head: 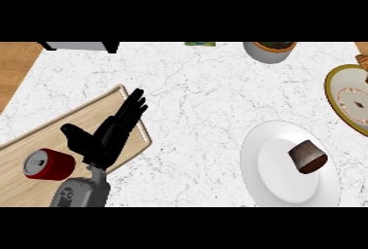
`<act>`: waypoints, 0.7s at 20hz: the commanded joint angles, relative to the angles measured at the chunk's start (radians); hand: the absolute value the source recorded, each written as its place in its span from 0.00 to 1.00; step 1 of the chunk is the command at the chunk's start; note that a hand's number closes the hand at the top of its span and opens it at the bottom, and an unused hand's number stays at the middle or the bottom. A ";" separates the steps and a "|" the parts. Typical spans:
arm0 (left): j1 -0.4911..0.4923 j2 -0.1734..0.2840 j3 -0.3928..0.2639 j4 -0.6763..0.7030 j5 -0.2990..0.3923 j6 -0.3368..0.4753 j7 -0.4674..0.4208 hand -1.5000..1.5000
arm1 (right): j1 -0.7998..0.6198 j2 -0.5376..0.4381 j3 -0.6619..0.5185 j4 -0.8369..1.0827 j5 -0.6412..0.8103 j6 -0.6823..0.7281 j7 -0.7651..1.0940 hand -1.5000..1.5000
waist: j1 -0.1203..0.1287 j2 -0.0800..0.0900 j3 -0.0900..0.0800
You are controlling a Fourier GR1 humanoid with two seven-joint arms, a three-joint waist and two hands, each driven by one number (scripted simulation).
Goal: Pick the croissant from the plate and place it in the bowl
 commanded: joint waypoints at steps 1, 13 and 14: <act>0.007 -0.013 -0.033 -0.007 -0.018 -0.005 -0.009 0.50 | -0.063 -0.029 -0.040 0.206 0.011 -0.017 0.021 0.00 | 0.016 0.008 0.002; 0.034 -0.004 0.000 -0.022 0.011 -0.004 0.012 0.50 | -0.123 0.022 -0.378 0.284 -0.368 -0.026 -0.342 0.00 | -0.029 -0.010 0.007; 0.048 -0.006 -0.002 0.009 0.005 -0.009 -0.011 0.50 | -0.125 0.030 -0.415 0.288 -0.411 -0.006 -0.379 0.00 | -0.032 -0.005 0.007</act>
